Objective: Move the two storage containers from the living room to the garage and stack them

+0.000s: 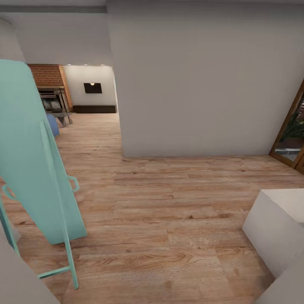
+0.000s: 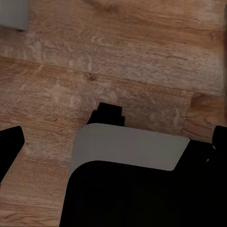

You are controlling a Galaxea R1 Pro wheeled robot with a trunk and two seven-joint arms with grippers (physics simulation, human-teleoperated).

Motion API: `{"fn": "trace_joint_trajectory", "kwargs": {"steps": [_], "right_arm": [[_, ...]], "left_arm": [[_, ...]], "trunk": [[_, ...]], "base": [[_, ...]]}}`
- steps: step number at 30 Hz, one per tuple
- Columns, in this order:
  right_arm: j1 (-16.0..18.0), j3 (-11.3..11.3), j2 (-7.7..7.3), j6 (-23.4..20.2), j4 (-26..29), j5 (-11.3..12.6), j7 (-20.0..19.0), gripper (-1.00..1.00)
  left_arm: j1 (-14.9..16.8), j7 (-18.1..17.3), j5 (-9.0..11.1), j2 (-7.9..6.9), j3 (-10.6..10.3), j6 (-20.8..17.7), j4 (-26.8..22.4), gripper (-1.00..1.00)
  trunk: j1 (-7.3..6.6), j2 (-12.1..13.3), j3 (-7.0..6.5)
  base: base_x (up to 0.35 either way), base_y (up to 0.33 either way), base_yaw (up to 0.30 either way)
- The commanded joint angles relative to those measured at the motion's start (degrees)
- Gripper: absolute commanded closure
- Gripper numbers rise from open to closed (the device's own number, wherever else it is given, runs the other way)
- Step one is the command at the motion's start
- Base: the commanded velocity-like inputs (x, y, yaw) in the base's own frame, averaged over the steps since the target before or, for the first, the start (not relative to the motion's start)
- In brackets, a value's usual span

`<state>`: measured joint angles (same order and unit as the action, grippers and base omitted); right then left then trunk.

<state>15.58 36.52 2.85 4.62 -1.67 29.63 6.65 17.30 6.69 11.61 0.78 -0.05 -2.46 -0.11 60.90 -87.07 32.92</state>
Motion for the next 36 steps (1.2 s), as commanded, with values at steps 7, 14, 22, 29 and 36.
{"fn": "trace_joint_trajectory", "kwargs": {"steps": [7,14,22,29,36], "right_arm": [[0.0,0.5,0.05,0.3,-0.2,0.6,0.0,-1.00],[0.1,0.5,0.05,0.3,-0.2,0.5,0.0,-1.00],[0.1,0.5,0.05,0.3,-0.2,0.5,0.0,-1.00],[0.1,0.5,0.05,0.3,-0.2,0.5,0.0,-1.00],[0.1,0.6,0.05,0.3,-0.2,0.5,0.0,-1.00]], "left_arm": [[0.1,0.2,0.3,0.01,0.0,-0.2,0.0,-1.00],[0.0,0.2,0.3,0.01,0.0,-0.2,0.0,-1.00],[0.1,0.2,0.3,-0.02,0.0,-0.2,0.0,-1.00],[0.0,0.2,0.3,0.00,0.0,-0.2,0.0,-1.00],[0.0,0.2,0.3,0.01,0.0,-0.2,0.0,-1.00]], "trunk": [[0.03,0.0,0.05],[0.03,0.0,0.05],[0.03,0.0,0.05],[0.03,0.0,0.05],[0.03,0.0,0.05]], "base": [[0.322,0.000,0.000],[0.322,0.000,0.000],[0.322,0.000,0.000],[0.322,0.000,0.000],[0.322,0.000,0.000]]}}
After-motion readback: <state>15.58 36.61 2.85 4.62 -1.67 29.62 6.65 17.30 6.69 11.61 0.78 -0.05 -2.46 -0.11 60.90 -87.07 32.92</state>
